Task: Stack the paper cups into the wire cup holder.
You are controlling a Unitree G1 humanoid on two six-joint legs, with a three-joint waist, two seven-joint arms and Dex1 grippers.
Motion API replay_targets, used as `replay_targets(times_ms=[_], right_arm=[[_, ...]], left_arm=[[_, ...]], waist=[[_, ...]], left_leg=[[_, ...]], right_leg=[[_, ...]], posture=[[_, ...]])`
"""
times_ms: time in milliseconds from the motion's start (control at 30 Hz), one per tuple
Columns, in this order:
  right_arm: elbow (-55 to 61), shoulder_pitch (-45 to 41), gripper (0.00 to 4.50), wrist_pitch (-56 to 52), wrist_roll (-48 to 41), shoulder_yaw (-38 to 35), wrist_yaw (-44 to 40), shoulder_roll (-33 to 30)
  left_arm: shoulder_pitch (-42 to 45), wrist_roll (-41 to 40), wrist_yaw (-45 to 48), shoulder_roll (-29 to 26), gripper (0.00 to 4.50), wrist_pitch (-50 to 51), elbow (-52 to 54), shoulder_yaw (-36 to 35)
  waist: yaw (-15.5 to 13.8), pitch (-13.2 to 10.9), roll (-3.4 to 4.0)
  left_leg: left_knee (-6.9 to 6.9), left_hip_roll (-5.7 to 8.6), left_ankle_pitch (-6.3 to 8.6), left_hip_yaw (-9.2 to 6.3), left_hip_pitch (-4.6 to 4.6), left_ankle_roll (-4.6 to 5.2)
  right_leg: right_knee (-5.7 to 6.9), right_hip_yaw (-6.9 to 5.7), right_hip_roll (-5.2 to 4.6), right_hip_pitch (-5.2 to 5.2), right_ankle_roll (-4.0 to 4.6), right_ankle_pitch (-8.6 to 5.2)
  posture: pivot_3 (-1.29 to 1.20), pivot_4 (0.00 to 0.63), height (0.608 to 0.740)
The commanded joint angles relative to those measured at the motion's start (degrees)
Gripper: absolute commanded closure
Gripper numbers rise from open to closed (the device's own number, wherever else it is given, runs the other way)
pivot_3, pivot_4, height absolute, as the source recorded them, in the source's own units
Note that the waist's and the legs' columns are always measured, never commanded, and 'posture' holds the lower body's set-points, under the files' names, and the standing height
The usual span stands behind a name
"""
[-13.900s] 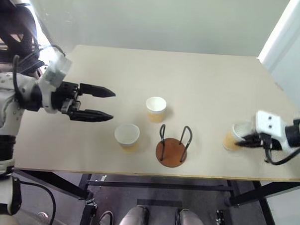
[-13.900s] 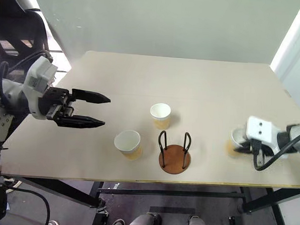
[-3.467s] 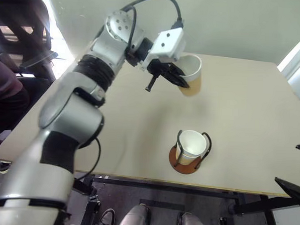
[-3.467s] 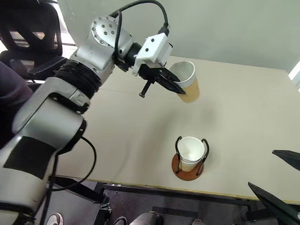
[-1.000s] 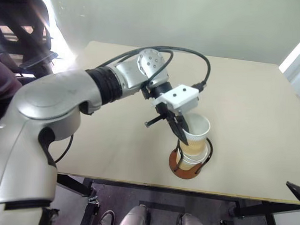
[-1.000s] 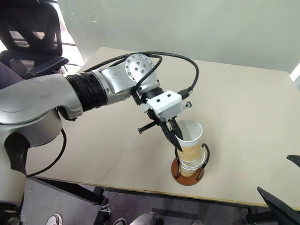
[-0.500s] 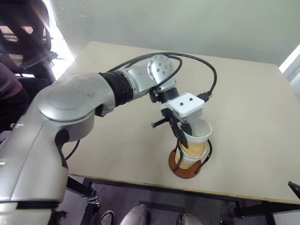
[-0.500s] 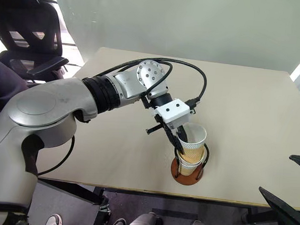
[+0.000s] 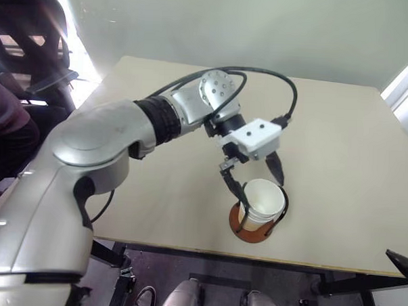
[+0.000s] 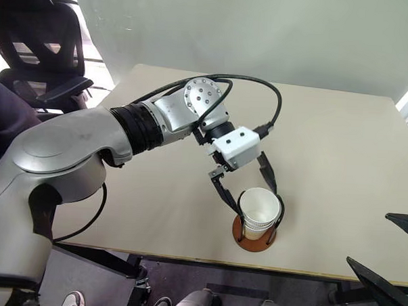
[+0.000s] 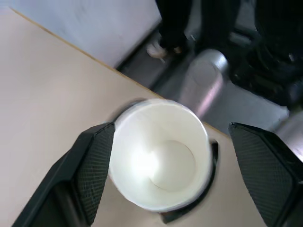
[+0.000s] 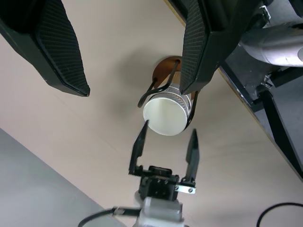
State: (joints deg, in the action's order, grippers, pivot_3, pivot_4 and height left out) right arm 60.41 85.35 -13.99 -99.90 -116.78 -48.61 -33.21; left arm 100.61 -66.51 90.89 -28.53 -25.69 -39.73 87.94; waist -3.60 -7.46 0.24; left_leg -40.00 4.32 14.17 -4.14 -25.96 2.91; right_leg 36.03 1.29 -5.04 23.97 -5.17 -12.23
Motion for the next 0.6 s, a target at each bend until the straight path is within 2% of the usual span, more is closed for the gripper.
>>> replay_targets(times_ms=[33,233,300,433,600], right_arm=[[-0.41,-0.92,1.41,1.15,2.12,2.38,1.17,-1.99],[-0.60,-3.78,1.41,1.70,8.77,9.81,4.39,-8.30],[-2.33,-5.59,1.41,0.69,11.66,12.83,4.91,-12.17],[-7.55,-11.52,1.41,-2.25,17.66,20.12,4.02,-20.58],[-13.89,-22.49,1.41,-7.24,25.93,30.41,4.65,-29.48]], left_arm=[[0.30,-3.38,1.61,-2.43,0.30,4.58,0.60,-9.80],[-3.17,-3.45,1.61,-7.36,0.30,11.56,-0.44,-25.62],[-4.85,-1.95,1.61,-9.61,0.30,15.34,-3.31,-31.16],[-10.36,5.62,1.61,-14.72,0.30,20.34,-8.49,-38.15],[-18.91,14.06,1.61,-20.17,0.30,25.92,-7.08,-49.69]], waist=[[0.05,0.00,0.00],[0.26,0.05,0.08],[0.33,0.06,0.09],[0.96,0.16,0.24],[1.22,0.16,0.28]], left_leg=[[0.00,0.00,0.00,0.00,0.00,0.00],[0.00,0.00,-0.01,0.00,0.11,-0.02],[-0.01,0.00,-0.03,0.00,0.14,-0.03],[-0.06,0.00,-0.07,0.01,0.21,-0.06],[-0.05,-0.02,-0.30,-0.06,0.33,0.03]], right_leg=[[0.00,0.00,0.00,0.00,0.00,0.00],[0.05,0.02,0.00,-0.01,0.00,0.01],[0.09,0.02,0.01,0.00,-0.03,0.02],[0.07,0.10,0.03,-0.02,-0.13,0.17],[0.00,0.16,0.13,-0.06,-0.36,0.46]], posture=[[0.00,0.150,0.740],[0.00,0.150,0.740],[0.00,0.150,0.740],[0.00,0.150,0.740],[0.00,0.150,0.740]])
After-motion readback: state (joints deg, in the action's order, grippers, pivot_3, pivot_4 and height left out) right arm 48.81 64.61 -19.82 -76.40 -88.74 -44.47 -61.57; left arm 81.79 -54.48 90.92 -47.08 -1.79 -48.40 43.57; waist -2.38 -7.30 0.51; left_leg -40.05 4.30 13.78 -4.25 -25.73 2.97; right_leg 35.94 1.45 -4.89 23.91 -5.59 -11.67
